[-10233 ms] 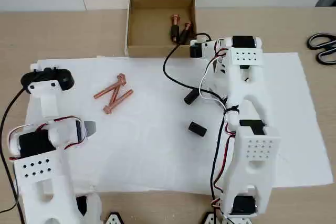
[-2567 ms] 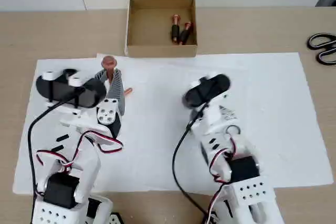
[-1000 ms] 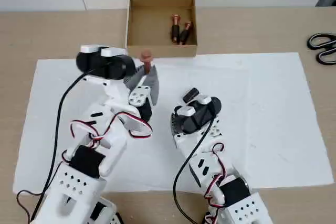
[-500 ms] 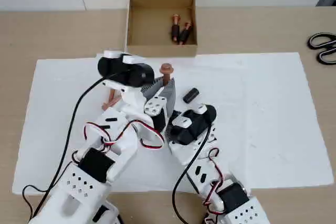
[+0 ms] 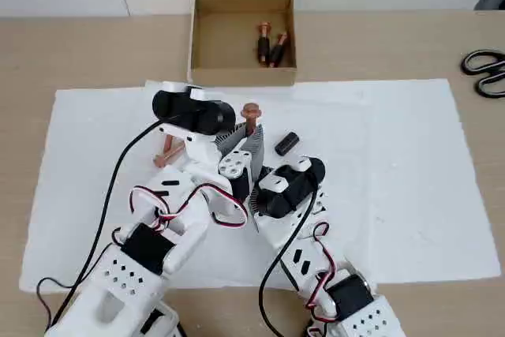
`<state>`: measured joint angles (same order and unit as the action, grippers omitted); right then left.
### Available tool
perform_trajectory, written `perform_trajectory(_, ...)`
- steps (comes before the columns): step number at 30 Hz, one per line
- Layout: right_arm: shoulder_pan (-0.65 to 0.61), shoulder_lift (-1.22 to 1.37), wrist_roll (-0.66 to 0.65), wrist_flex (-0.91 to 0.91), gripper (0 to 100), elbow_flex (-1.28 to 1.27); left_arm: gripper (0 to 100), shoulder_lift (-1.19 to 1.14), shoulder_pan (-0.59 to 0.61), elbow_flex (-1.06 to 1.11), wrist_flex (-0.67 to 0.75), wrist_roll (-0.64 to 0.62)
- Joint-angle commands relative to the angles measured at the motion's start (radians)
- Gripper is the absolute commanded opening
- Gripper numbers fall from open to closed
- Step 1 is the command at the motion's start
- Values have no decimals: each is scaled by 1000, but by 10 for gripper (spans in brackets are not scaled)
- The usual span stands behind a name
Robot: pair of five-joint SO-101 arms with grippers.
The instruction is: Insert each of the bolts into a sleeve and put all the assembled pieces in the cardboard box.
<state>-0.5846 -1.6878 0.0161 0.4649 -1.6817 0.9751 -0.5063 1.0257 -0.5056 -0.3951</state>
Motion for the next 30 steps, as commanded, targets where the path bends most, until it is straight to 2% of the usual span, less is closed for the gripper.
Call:
perform_trajectory(1,-5,-21,11,-25,4,0,5,9,0,-2,43,-34)
perform_trajectory(8,-5,-21,11,-25,4,0,5,11,2,88,170,-37)
perform_trajectory(20,-5,-19,11,-22,4,0,5,146,-3,229,181,-40)
perform_trajectory(25,-5,-18,11,-19,4,2,5,169,-3,311,344,-37)
perform_trajectory(30,-5,-15,11,-19,4,2,5,170,-3,348,413,-38)
